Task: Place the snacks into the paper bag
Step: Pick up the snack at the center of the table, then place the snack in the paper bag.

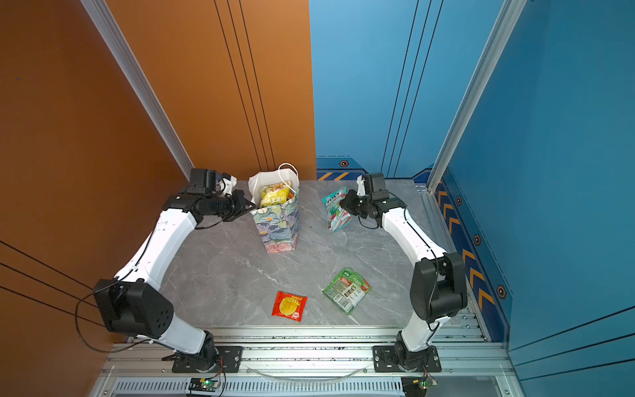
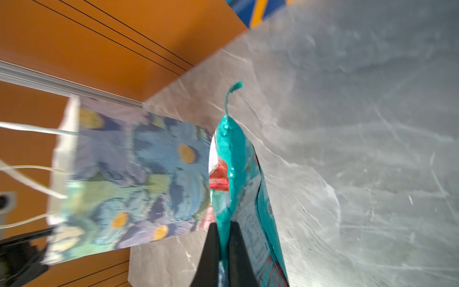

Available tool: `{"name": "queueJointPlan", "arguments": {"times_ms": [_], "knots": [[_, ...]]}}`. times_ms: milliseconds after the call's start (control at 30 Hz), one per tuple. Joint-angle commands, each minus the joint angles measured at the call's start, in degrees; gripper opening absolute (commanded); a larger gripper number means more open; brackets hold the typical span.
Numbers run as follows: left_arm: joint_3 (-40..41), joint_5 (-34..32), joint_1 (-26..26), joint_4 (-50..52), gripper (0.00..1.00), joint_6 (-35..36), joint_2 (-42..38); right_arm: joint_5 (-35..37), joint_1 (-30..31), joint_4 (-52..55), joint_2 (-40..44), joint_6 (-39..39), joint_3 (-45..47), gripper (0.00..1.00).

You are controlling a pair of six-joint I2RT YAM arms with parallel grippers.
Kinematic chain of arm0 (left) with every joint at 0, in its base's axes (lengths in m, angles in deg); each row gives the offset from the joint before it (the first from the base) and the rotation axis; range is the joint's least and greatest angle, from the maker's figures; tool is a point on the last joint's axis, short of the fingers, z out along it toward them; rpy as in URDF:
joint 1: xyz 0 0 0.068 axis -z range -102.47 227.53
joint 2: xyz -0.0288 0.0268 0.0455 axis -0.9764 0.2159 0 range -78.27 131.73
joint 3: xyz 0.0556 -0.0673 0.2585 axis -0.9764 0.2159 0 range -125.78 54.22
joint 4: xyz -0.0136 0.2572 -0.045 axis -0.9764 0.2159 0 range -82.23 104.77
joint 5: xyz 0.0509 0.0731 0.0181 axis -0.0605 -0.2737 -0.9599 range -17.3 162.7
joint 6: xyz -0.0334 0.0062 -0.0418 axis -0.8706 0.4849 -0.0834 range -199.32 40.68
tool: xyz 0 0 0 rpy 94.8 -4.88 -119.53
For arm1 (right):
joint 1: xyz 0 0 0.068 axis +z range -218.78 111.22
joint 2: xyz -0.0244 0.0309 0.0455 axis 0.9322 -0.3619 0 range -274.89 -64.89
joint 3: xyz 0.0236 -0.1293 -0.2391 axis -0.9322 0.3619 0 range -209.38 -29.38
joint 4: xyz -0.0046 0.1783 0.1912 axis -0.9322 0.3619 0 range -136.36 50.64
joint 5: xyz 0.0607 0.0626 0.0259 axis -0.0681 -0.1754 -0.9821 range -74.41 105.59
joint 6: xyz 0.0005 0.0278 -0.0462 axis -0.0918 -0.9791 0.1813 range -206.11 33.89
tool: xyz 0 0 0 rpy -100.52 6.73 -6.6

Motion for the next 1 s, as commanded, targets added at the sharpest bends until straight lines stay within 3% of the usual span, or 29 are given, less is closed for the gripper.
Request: {"name": "queueJointPlan", "arguments": {"times_ms": [0,333,733,967], "knots": [[-0.1,2.5,-0.5,-0.2,0.00,0.0,-2.1,1.8,1.4,2.8,2.1,-0.1,-5.7,0.00],[0.4,2.4,-0.5,-0.2,0.00,0.0,-2.3,3.6,6.3,3.5,-1.2,-1.6,-24.4,0.00],[0.1,2.4,-0.5,-0.3,0.00,0.0,-2.4,5.1,14.5,6.0,-15.4,-3.2,-48.8,0.00],[0.0,2.3,-0.6,-0.2,0.00,-0.1,-2.4,6.6,17.3,7.1,-20.9,-3.6,-53.3,0.00]]}}
